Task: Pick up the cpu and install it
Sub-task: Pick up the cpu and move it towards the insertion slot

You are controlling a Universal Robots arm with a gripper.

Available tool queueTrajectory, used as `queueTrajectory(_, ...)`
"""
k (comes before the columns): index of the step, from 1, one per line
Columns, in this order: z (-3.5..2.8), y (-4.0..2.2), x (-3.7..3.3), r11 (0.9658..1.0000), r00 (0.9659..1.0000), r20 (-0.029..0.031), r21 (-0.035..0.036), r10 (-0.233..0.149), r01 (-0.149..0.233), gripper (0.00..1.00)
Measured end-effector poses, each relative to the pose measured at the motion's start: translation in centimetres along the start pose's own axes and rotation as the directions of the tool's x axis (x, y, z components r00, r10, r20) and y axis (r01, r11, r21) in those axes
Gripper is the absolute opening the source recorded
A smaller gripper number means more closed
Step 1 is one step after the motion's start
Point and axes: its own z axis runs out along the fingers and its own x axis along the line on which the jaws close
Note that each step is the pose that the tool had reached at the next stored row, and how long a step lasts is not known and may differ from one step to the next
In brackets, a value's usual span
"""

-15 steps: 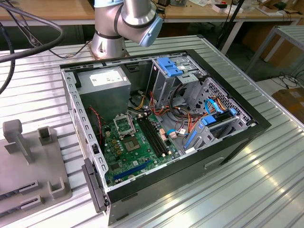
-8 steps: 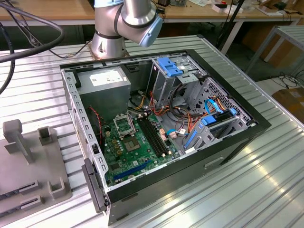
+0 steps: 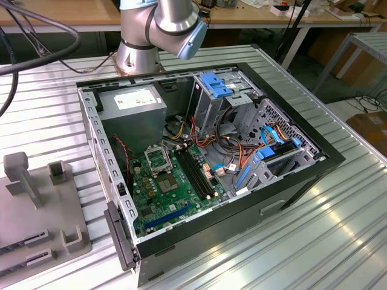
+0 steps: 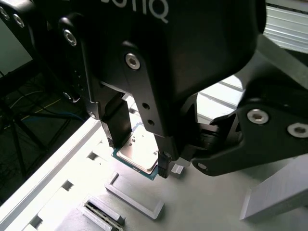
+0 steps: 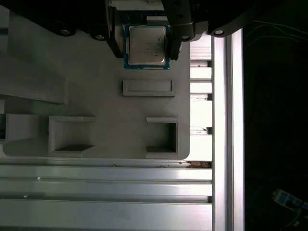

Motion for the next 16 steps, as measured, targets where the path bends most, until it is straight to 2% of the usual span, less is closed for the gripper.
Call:
queueTrajectory(3,-0.81,0.00,0.00,1.0000,1.0000,0.0002,-0.0001,0.000,0.000,0.47)
queueTrajectory(4,-1.50,0.00,0.00,1.0000,1.0000,0.0000,0.0000,0.000,0.000,0.47)
queueTrajectory(8,-3.12,0.01,0.01,1.0000,1.0000,0.0002,-0.0001,0.000,0.000,0.47)
queueTrajectory(10,-4.20,0.01,0.01,1.0000,1.0000,0.0001,-0.0001,0.000,0.000,0.47)
queueTrajectory(14,-5.72,0.01,0.01,1.0000,1.0000,0.0001,-0.0001,0.000,0.000,0.47)
queueTrajectory(15,-6.38,0.01,0.02,1.0000,1.0000,0.0001,-0.0001,0.000,0.000,0.47)
queueTrajectory(16,-6.74,0.01,0.01,1.0000,1.0000,0.0002,-0.0001,0.000,0.000,0.47)
